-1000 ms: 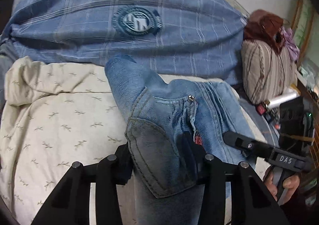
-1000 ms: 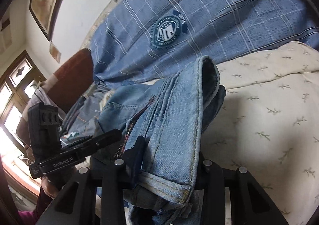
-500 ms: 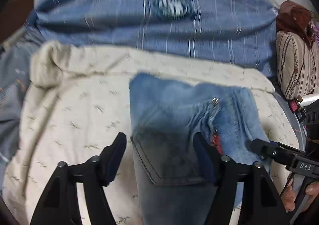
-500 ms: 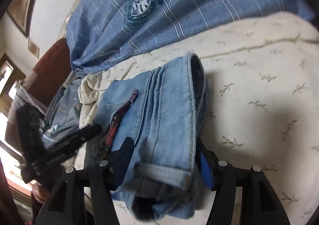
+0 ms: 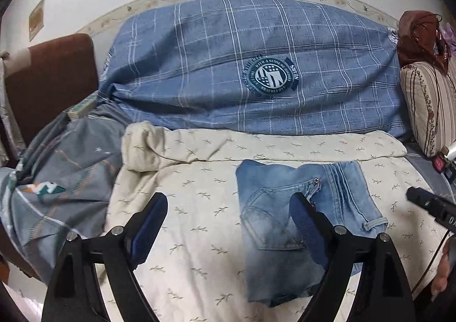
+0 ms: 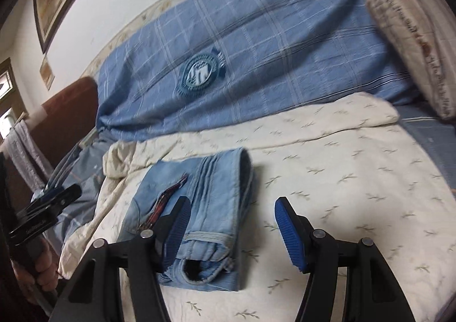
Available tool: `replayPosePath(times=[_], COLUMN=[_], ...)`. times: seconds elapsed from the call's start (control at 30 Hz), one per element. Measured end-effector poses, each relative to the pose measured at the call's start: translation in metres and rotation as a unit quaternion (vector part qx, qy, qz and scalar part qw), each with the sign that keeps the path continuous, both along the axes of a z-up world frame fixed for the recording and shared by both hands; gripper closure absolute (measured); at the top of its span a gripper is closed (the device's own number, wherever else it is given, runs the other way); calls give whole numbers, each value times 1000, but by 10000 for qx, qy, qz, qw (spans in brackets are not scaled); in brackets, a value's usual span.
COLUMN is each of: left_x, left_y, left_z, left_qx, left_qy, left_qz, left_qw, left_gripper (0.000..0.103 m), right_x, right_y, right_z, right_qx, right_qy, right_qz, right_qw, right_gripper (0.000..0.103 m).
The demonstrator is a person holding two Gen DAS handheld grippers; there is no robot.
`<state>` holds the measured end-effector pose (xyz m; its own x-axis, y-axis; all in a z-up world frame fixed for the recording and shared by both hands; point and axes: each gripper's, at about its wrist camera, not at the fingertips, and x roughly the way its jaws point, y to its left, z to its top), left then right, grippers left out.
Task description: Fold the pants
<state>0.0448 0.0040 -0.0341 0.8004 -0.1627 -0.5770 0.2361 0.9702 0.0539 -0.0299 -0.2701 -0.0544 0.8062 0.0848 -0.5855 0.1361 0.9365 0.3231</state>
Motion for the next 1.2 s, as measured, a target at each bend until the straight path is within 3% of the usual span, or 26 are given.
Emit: replayPosePath(times=[0.1, 0.2, 0.3, 0.63, 1.2], left_x=[-7, -13, -16, -7, 14], left_y=[4, 12, 20, 38, 46], left_z=[8, 17, 23, 19, -8], left_qx=[112, 87, 23, 110, 103], left_qy=[-126, -242, -344, -420, -93], left_qz=[105, 210, 313, 692, 915], left_qw=[9998, 9994, 9989, 9967, 9957], left_gripper=[15, 8, 7, 1, 1], right_x=[-10, -19, -25, -23, -8], right_y=[-5, -9, -9, -21, -40], right_z=[8, 18, 30, 38, -6], right_qx=[-142, -315, -821, -1452, -1159], right_qy=[-65, -137, -161, -150, 254], right_qz=[-170, -314, -548, -945, -1139], right_qw=[9997, 9989, 9950, 9848, 9864], right_gripper=[37, 36, 35, 35, 34])
